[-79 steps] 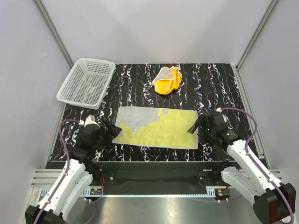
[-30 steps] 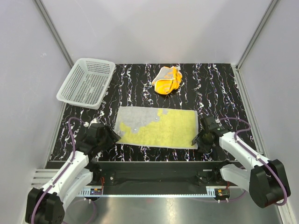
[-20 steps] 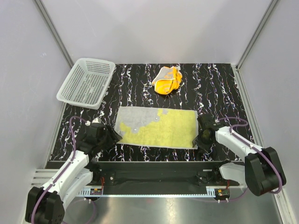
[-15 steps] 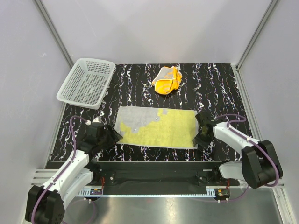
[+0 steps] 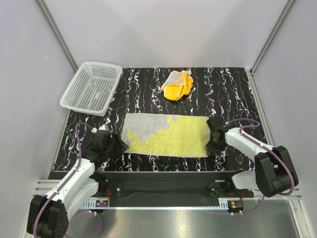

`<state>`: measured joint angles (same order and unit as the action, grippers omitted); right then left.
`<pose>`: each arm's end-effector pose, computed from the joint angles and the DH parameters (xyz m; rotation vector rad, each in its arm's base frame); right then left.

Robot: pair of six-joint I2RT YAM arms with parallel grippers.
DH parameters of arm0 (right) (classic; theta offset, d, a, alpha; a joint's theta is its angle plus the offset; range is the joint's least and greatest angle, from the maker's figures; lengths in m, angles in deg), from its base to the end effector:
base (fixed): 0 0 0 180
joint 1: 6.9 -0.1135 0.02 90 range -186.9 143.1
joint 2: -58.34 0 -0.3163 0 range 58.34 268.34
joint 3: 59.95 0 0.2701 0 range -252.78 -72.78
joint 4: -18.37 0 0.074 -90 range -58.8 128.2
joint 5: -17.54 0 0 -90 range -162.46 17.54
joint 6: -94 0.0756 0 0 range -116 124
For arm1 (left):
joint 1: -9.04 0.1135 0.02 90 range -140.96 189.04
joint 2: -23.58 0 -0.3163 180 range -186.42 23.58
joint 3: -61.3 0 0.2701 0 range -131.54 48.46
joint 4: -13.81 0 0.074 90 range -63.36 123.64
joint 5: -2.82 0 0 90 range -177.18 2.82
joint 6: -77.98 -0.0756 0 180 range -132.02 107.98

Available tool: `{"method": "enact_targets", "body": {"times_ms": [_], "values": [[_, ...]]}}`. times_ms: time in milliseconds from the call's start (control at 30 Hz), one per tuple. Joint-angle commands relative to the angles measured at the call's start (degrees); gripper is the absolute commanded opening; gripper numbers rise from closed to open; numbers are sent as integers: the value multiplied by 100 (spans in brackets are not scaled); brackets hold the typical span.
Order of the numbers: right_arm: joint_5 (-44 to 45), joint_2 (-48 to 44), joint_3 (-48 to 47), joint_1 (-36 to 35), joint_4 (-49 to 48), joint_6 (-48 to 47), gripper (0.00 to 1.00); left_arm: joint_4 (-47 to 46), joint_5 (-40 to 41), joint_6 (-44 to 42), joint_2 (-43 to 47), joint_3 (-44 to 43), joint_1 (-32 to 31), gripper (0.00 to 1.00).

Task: Roll the towels

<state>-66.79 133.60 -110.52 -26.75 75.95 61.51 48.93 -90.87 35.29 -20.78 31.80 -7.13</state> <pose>0.1954 0.0626 0.1587 0.9695 2.8122 0.0106 0.1437 -0.0467 0.1509 -0.6491 2.4399 -0.5528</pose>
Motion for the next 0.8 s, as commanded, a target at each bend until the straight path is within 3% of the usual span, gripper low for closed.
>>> {"method": "enact_targets", "body": {"times_ms": [0, 167, 233, 267, 433, 567, 767], "values": [[127, -108, -120, 17, -142, -109, 0, -49, 148, -82, -2, -188, 26, 57], [224, -284, -278, 8, 24, -276, 0, 206, 342, -38, -152, -249, 26, 51], [233, -381, -366, 17, 77, -302, 0, 363, 542, -3, -275, -319, 26, 60], [233, -424, -383, 17, 130, -337, 0, 434, 614, 67, -353, -355, 26, 78], [268, -636, -533, 17, 245, -443, 0, 620, 1027, 261, -389, -355, 25, 85], [242, -618, -559, 17, 210, -548, 0, 93, 659, 279, -704, -197, 26, 75], [171, -618, -454, 17, 78, -584, 0, -654, 26, 288, -1267, -74, 17, 47]]}}
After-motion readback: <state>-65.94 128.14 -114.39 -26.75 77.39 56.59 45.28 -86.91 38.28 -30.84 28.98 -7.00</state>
